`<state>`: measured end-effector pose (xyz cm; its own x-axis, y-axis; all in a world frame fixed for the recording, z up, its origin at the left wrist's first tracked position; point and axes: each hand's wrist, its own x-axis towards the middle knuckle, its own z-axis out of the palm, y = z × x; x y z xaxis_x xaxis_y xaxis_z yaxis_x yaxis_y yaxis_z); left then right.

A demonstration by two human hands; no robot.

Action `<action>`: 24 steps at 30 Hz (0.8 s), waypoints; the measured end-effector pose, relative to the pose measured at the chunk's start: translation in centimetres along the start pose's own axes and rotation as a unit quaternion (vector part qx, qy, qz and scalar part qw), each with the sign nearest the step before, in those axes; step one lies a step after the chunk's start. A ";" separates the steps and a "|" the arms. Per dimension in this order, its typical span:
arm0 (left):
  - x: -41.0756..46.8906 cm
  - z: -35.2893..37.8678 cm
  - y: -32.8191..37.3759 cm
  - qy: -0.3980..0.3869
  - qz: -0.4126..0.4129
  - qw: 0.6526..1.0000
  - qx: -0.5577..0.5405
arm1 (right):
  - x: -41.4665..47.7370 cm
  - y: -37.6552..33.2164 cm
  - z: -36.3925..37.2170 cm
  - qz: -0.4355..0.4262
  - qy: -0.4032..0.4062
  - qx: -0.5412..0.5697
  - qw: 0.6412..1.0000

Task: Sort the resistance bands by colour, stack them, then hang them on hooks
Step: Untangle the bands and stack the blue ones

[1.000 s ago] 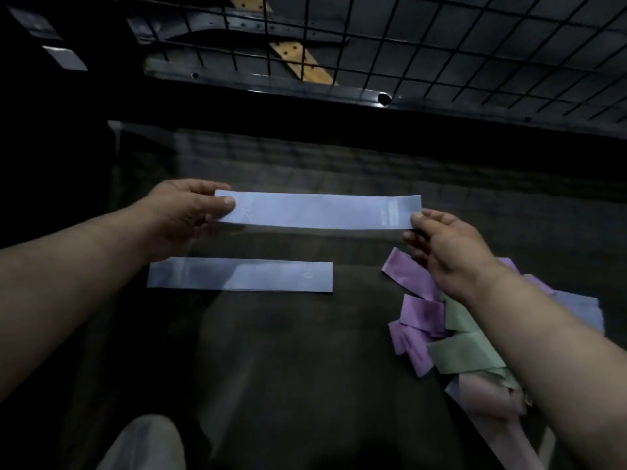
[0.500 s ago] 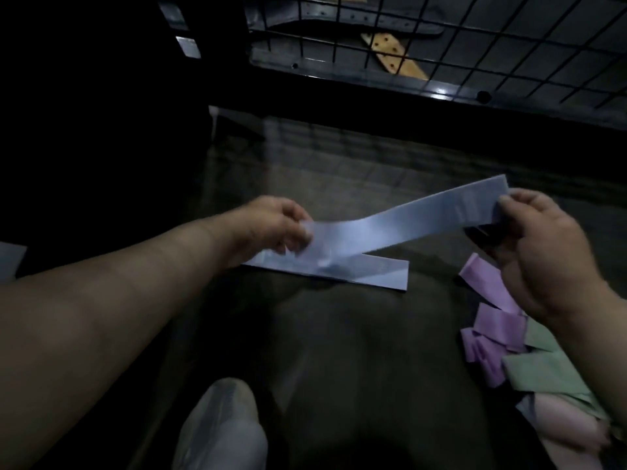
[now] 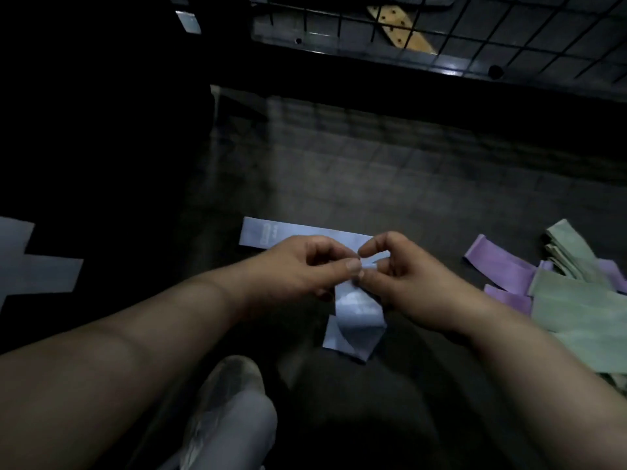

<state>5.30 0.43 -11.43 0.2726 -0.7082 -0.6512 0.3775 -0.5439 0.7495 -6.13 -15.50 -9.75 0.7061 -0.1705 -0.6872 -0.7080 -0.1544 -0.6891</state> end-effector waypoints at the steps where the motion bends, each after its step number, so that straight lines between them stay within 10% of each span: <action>1: 0.2 0.3 -0.1 0.032 0.017 0.998 0.046 | 0.2 0.3 0.7 0.013 0.019 0.037 0.999; 6: 0.3 -0.4 -1.0 0.100 0.012 0.995 -0.004 | 0.8 0.8 2.2 0.066 -0.011 0.278 0.958; 12: 0.6 -4.1 -1.4 0.304 0.001 0.923 -0.235 | 0.6 2.9 0.1 0.055 -0.185 0.006 0.981; 24: 1.8 -6.3 -3.9 0.413 -0.035 0.866 -0.278 | 2.9 4.7 -4.1 0.062 0.077 0.107 0.989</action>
<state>9.94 4.14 -16.25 0.6851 0.0065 -0.7284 0.7246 -0.1085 0.6806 -7.47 -20.73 -14.02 0.5923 -0.3239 -0.7377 -0.7588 0.0837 -0.6459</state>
